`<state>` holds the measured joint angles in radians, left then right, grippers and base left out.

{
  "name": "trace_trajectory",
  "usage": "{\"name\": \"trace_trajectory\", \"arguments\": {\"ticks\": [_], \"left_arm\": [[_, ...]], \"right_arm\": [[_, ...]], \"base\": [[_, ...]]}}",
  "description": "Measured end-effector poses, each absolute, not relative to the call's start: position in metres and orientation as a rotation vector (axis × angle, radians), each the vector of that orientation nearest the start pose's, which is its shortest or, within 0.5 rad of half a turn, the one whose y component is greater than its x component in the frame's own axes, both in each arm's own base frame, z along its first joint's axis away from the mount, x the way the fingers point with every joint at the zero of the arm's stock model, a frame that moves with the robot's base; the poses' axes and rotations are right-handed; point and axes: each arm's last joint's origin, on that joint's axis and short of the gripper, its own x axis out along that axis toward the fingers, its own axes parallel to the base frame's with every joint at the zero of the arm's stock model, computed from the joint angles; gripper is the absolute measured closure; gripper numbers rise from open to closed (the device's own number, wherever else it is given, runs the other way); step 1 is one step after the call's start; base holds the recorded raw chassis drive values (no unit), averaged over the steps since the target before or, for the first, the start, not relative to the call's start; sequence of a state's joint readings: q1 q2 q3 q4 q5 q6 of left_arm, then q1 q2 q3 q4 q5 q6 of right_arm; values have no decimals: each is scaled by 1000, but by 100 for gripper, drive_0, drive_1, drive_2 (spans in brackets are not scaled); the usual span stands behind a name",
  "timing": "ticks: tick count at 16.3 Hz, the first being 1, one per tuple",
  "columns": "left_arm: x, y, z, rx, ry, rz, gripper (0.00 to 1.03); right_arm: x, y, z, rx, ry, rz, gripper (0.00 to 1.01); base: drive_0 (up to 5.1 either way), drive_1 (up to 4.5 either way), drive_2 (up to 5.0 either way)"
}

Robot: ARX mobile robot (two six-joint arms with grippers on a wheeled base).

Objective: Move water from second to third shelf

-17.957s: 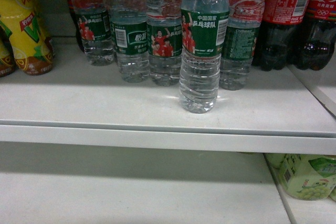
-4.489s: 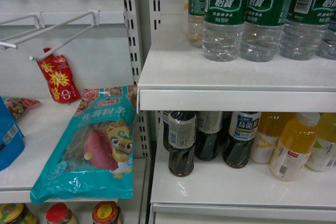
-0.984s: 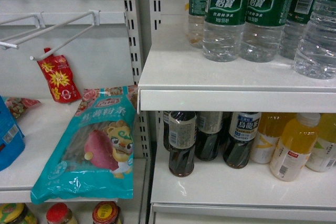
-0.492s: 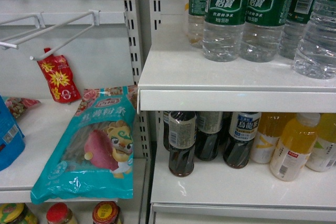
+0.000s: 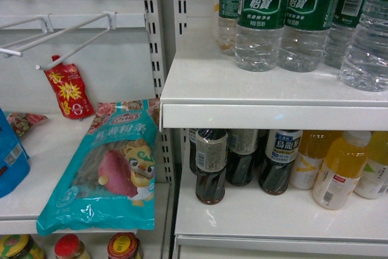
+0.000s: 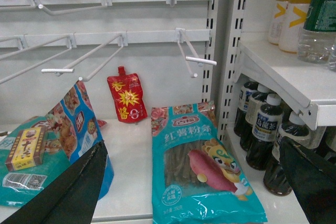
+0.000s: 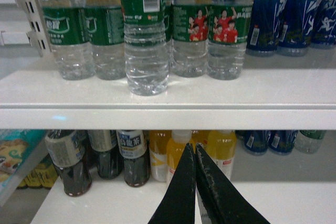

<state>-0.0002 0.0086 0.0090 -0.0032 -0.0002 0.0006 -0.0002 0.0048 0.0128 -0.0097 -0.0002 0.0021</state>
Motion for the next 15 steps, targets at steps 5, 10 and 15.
{"name": "trace_trajectory", "arguments": {"ticks": [5, 10, 15], "left_arm": [[98, 0, 166, 1, 3, 0, 5], [98, 0, 166, 1, 3, 0, 5], [98, 0, 166, 1, 3, 0, 5]], "right_arm": [[97, 0, 167, 2, -4, 0, 99], [97, 0, 167, 2, -5, 0, 62], [97, 0, 167, 2, -5, 0, 1]], "base": [[0, 0, 0], [0, 0, 0], [0, 0, 0]]}}
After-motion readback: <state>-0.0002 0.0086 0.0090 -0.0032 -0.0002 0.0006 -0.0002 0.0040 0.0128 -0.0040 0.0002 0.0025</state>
